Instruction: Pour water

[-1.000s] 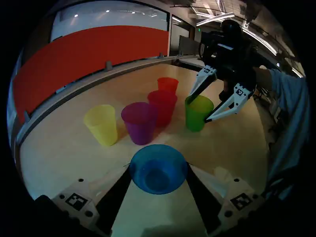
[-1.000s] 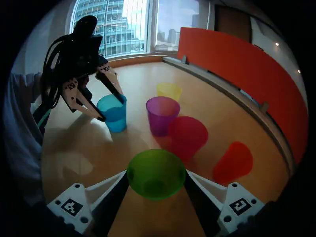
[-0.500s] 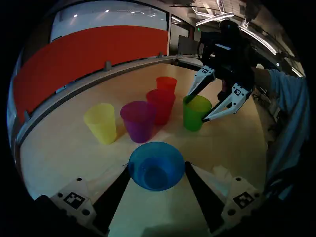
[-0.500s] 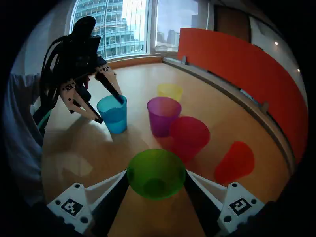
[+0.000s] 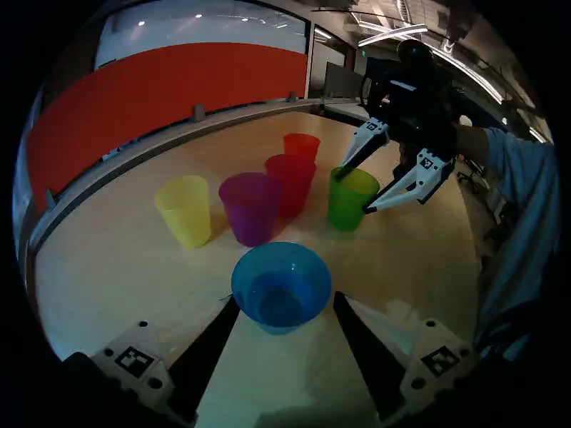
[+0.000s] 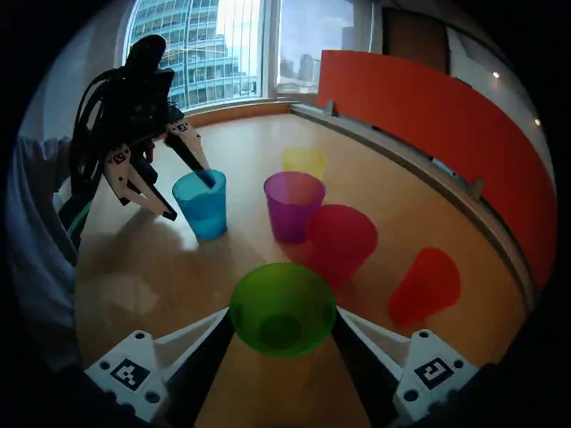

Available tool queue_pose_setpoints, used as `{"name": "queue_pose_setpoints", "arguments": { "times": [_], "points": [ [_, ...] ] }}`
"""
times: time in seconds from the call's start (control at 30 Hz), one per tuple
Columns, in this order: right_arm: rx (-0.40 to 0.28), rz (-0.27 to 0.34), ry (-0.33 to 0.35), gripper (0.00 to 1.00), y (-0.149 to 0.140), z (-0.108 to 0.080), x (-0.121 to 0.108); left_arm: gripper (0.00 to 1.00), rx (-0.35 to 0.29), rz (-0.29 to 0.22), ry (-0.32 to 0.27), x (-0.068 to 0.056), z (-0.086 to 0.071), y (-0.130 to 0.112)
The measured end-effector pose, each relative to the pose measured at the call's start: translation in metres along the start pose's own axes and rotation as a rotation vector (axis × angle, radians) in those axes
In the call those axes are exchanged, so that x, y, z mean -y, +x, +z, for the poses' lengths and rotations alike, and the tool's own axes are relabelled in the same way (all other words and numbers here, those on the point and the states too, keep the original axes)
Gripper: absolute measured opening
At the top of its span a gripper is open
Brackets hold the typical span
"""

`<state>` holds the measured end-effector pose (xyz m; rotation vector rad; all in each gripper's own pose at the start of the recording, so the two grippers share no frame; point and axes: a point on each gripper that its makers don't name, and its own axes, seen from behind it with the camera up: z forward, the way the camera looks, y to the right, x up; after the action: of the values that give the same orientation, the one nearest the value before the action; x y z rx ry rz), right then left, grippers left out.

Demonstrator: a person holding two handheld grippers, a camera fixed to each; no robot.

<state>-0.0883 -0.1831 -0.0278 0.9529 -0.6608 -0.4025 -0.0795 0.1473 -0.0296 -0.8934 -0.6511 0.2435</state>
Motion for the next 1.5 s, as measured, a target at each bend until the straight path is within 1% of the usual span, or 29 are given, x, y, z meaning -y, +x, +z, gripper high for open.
{"name": "queue_pose_setpoints", "arguments": {
  "times": [0.1, 0.27, 0.47, 0.77, 0.97, 1.17, 1.27, 1.5],
  "points": [
    [0.002, -0.004, -0.002, 1.00, -0.002, -0.002, 0.001, 0.97, 0.001, -0.004, 0.002, 0.000, -0.002, -0.002],
    [0.011, -0.012, -0.009, 1.00, -0.008, -0.007, 0.003, 0.97, 0.005, -0.009, 0.012, 0.001, -0.007, -0.007],
    [0.015, -0.002, -0.028, 1.00, -0.019, -0.019, 0.003, 0.97, 0.004, -0.013, 0.033, 0.002, -0.018, -0.015],
    [0.017, 0.024, -0.080, 1.00, -0.039, -0.046, -0.003, 0.97, -0.009, -0.037, 0.073, 0.003, -0.037, -0.026],
    [0.013, 0.038, -0.122, 1.00, -0.051, -0.066, -0.007, 0.97, -0.023, -0.047, 0.096, 0.000, -0.048, -0.031],
    [-0.015, 0.065, -0.153, 1.00, -0.053, -0.078, -0.008, 0.97, -0.043, -0.069, 0.127, -0.001, -0.056, -0.033],
    [-0.035, 0.087, -0.175, 1.00, -0.053, -0.082, -0.010, 0.97, -0.055, -0.084, 0.146, 0.000, -0.060, -0.033],
    [-0.105, 0.163, -0.261, 1.00, -0.049, -0.092, -0.025, 0.97, -0.118, -0.120, 0.219, 0.009, -0.071, -0.027]
  ]
}}
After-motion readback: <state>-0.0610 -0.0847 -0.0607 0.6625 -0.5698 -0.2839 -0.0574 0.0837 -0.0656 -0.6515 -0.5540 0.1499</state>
